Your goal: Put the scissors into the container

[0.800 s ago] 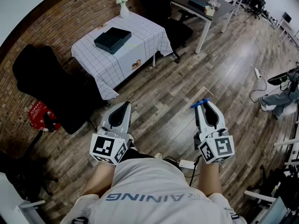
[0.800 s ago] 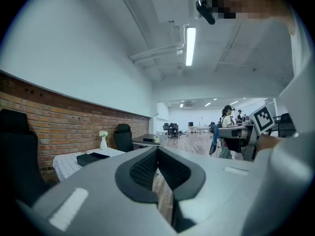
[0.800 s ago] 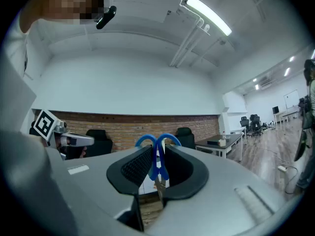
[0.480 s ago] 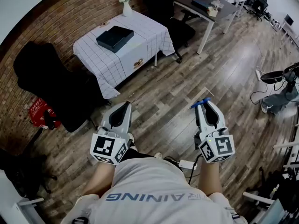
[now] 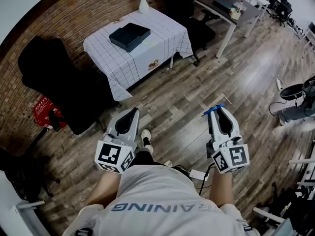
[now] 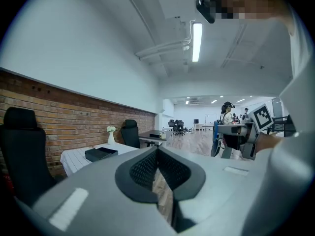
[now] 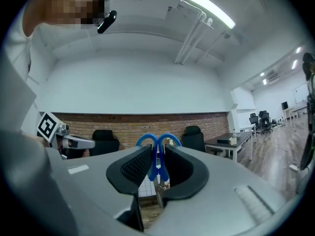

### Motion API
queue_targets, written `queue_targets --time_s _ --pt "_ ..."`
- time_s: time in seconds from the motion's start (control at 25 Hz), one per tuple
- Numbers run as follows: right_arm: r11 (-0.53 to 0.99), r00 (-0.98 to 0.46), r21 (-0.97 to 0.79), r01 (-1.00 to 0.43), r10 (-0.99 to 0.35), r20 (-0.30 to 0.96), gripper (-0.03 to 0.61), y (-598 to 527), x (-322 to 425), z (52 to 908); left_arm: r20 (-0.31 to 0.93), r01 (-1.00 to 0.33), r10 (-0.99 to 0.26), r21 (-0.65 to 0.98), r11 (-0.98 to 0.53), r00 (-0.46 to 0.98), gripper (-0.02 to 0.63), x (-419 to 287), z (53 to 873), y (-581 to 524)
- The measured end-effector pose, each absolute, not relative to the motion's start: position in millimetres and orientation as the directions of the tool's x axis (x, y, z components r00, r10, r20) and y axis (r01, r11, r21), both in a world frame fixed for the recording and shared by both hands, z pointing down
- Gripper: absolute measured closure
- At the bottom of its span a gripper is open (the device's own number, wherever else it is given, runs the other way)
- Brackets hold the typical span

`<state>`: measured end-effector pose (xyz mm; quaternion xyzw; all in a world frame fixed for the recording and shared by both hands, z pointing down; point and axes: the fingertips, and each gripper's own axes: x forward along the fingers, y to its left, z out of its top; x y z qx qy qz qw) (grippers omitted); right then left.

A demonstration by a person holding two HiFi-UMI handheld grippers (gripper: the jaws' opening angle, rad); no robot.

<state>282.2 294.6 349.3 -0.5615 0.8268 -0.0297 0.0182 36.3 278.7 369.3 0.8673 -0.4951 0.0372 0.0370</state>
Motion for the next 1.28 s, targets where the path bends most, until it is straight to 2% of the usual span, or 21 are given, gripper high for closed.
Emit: queue_targets --time_s 0.72,1.28 --pt "0.293 -0.299 -0.086 -0.952 -0.952 0.067 0.477 109 280 338 0.093 -0.823 -0.818 0.09 -0.56 0.567 0.615 34 365 78" --pt "0.351 -0.364 -0.112 -0.93 -0.923 0.124 0.477 -54 189 364 0.15 -0.863 -0.851 0.141 -0.485 0.503 0.615 -66 399 -61"
